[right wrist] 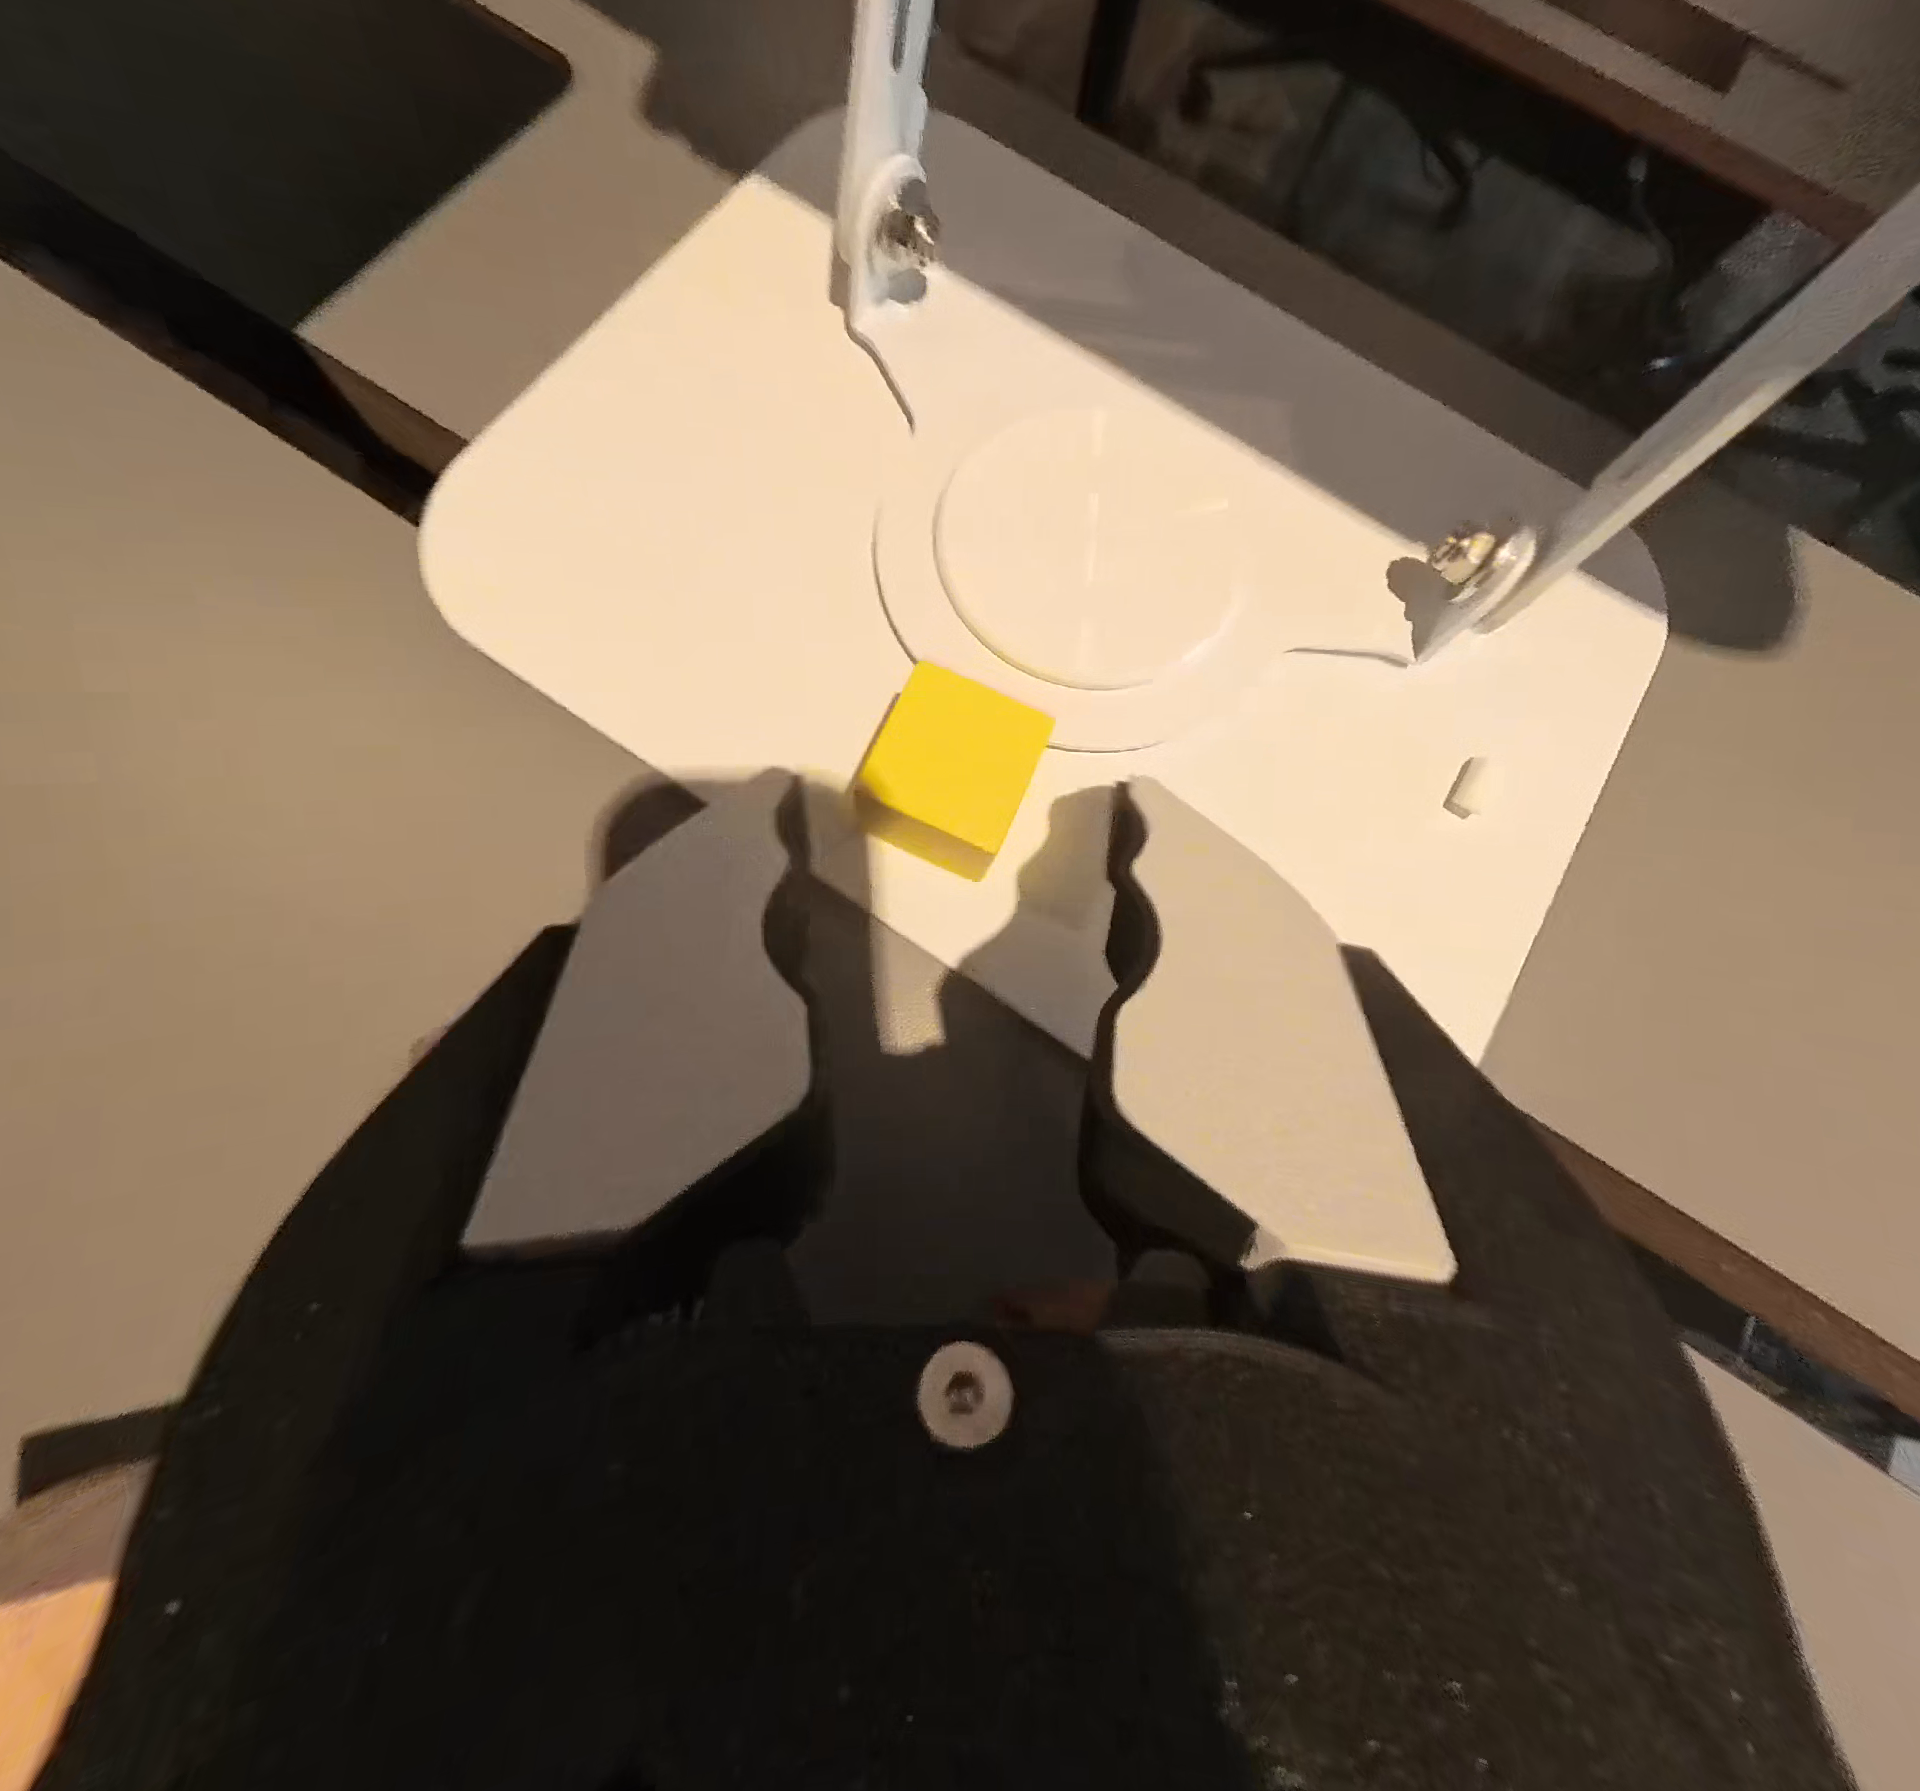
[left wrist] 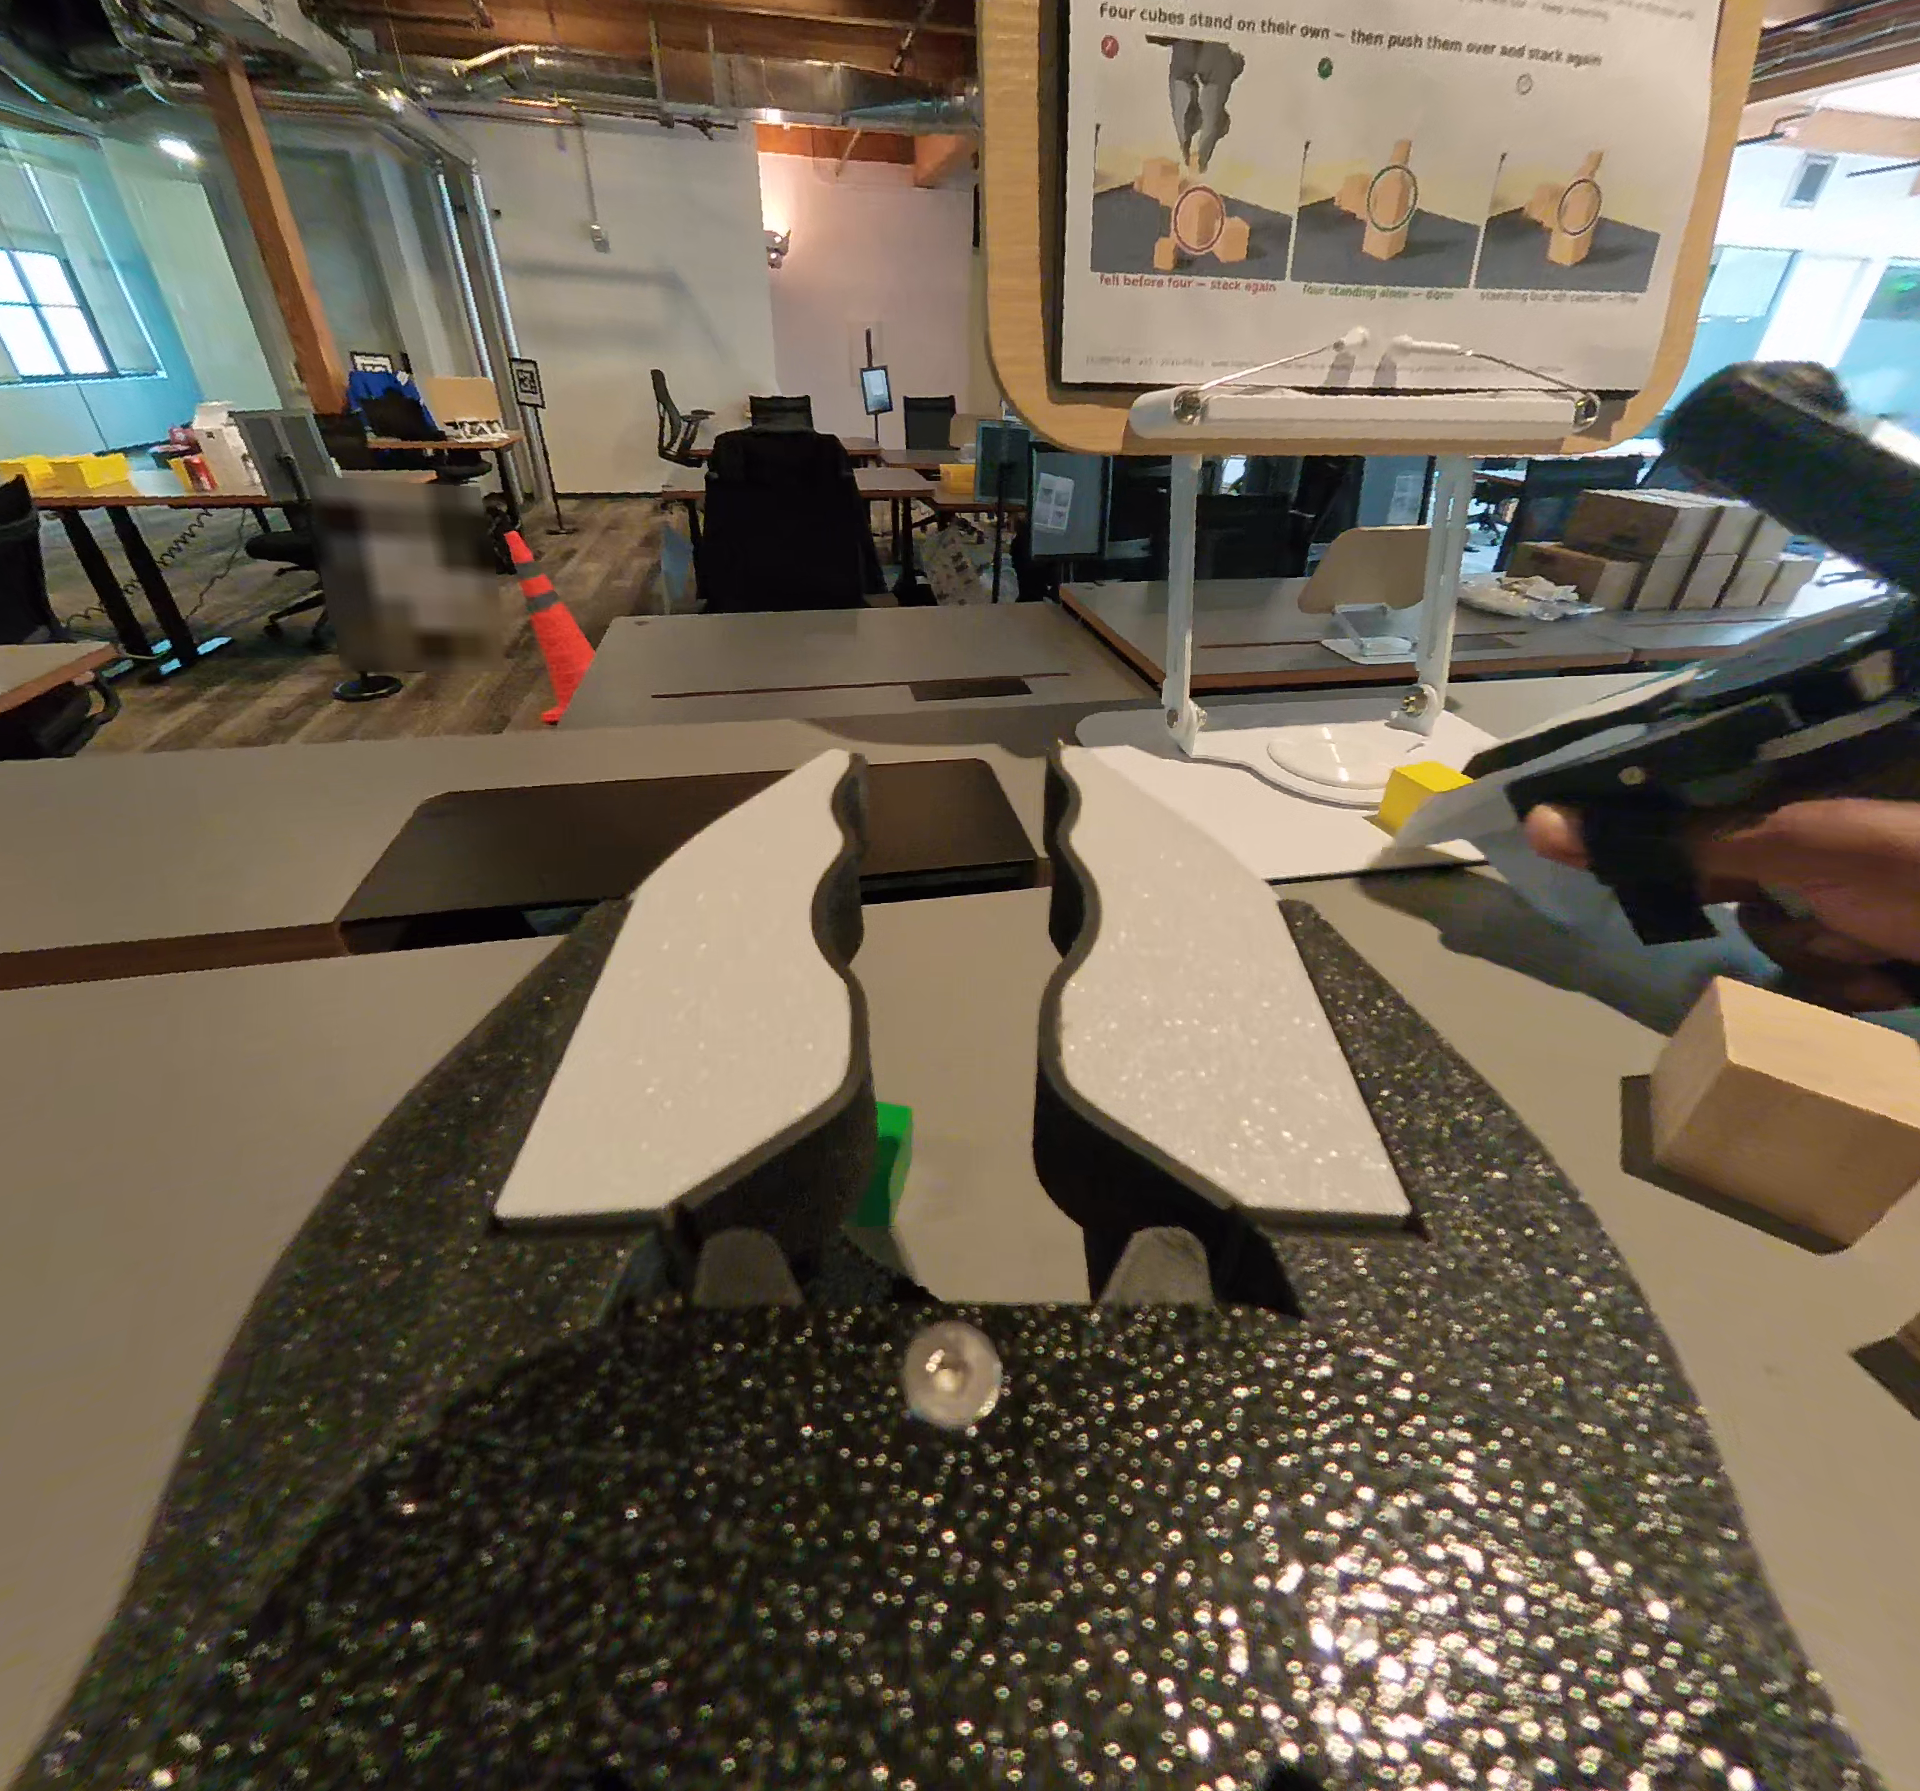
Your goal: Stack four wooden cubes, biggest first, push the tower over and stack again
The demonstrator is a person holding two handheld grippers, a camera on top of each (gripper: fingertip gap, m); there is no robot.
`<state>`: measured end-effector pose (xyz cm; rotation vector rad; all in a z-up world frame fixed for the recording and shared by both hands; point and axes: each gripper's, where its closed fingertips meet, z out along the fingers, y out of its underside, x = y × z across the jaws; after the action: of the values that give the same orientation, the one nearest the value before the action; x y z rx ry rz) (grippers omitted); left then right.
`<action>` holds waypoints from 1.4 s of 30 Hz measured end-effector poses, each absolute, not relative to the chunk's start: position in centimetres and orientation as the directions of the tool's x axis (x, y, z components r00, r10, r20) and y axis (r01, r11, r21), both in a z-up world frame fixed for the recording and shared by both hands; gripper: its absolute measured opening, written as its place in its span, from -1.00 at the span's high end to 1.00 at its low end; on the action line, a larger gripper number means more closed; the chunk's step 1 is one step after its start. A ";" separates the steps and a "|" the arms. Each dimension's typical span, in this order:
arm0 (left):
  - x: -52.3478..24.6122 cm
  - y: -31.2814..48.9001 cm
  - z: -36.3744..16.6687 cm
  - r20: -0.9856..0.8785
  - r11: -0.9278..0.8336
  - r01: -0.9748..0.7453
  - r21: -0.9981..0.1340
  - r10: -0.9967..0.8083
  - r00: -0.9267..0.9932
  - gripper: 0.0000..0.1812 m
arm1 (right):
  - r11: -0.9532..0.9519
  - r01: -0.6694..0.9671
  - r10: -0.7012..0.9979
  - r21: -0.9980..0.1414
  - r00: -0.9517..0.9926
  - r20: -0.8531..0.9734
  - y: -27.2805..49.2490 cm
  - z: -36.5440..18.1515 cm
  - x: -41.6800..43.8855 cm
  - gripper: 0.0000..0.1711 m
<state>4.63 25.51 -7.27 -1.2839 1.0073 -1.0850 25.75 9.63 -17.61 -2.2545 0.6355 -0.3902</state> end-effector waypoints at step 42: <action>2.6 28.1 -13.0 0.037 -0.009 -0.388 -0.922 -0.997 -0.064 0.28 | -0.558 -0.103 0.050 -0.824 0.986 -0.157 0.1 -15.7 13.2 0.48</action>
<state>2.61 28.07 -13.03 -1.4811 1.5419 -1.0646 13.23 0.11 -15.72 -2.1532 0.0368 0.1995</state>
